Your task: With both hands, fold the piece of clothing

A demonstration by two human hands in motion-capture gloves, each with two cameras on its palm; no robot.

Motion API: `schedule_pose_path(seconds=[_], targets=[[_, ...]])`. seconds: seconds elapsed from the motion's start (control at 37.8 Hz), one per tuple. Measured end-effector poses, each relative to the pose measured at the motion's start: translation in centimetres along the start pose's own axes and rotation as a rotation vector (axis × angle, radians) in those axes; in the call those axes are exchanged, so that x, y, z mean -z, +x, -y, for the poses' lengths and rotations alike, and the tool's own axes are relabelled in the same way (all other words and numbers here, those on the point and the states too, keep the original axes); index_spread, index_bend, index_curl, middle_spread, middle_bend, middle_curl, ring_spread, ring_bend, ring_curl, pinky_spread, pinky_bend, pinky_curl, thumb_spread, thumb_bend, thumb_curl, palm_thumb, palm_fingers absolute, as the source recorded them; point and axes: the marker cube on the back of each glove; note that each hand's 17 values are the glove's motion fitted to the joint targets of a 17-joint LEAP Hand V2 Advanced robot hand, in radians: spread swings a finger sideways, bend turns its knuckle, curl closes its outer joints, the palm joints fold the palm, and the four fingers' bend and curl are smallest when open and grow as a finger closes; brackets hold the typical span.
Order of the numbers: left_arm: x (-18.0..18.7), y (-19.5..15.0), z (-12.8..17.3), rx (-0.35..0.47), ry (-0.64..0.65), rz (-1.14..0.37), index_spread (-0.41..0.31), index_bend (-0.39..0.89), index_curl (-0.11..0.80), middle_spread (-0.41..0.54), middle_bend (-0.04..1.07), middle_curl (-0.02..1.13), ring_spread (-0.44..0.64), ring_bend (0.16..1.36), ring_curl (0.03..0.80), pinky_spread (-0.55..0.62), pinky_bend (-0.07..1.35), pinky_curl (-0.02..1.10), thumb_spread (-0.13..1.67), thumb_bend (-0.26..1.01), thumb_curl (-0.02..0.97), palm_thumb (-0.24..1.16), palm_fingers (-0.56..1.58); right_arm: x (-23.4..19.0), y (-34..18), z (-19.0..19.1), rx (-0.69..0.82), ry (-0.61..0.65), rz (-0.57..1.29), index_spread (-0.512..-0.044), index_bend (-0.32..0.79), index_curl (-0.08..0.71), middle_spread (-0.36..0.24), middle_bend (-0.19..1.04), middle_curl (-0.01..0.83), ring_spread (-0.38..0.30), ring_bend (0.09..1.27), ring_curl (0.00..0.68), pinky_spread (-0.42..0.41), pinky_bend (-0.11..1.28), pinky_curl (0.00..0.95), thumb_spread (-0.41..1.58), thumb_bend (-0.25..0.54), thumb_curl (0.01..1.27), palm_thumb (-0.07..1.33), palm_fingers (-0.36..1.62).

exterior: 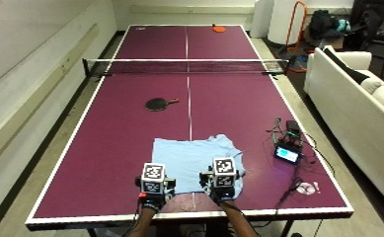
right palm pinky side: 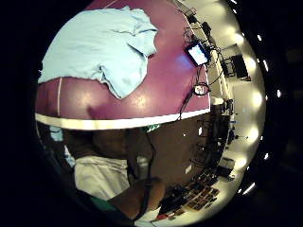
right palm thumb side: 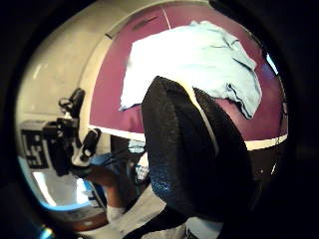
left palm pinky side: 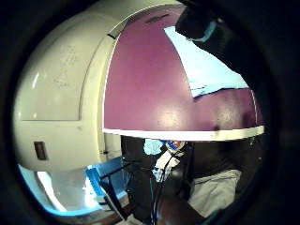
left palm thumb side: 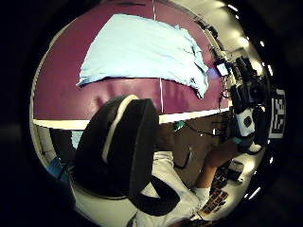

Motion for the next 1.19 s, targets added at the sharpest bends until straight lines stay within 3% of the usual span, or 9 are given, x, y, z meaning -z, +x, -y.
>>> schedule_pose_path(seconds=[0.16,0.4,0.82,1.19], targets=[[-0.1,0.2,-0.5,-0.012,-0.055,0.007,-0.044,0.09,0.054,0.05,0.19,0.13,0.16,0.57,0.187,0.28,0.44,0.17,0.72,0.04,0.046,0.09,0.38,-0.5,0.4,0.5,0.01,0.015,-0.02,-0.286,0.19,0.128,-0.011,0.25,0.113,0.109,0.23,0.074,0.186,0.28,0.116,0.79,0.207,0.06,0.31,0.21],[-0.2,1.4,-0.5,-0.043,-0.08,0.01,-0.054,0.09,0.087,0.074,0.2,0.2,0.22,0.63,0.237,0.36,0.5,0.23,0.98,0.01,0.094,0.1,0.3,1.1,1.5,-0.9,-0.007,-0.041,0.006,-0.358,0.17,0.197,-0.01,0.23,0.179,0.146,0.24,0.115,0.236,0.26,0.171,1.12,0.2,0.1,0.33,0.18],[0.2,1.7,-1.4,-0.052,-0.063,0.005,-0.052,0.1,0.133,0.085,0.21,0.28,0.25,0.67,0.268,0.39,0.54,0.29,1.12,-0.02,0.15,0.08,0.24,0.7,2.4,-1.8,0.005,-0.098,0.008,-0.377,0.16,0.256,-0.006,0.21,0.254,0.169,0.25,0.164,0.26,0.26,0.24,1.29,0.133,0.14,0.32,0.15],[-6.8,1.4,3.5,-0.032,-0.023,0.007,-0.059,0.11,0.161,0.087,0.2,0.32,0.23,0.69,0.283,0.38,0.55,0.31,1.14,-0.02,0.185,0.08,0.25,-6.8,4.7,1.5,-0.065,-0.162,-0.075,-0.373,0.14,0.267,0.004,0.19,0.289,0.182,0.24,0.193,0.265,0.32,0.294,1.27,0.072,0.18,0.35,0.07]])
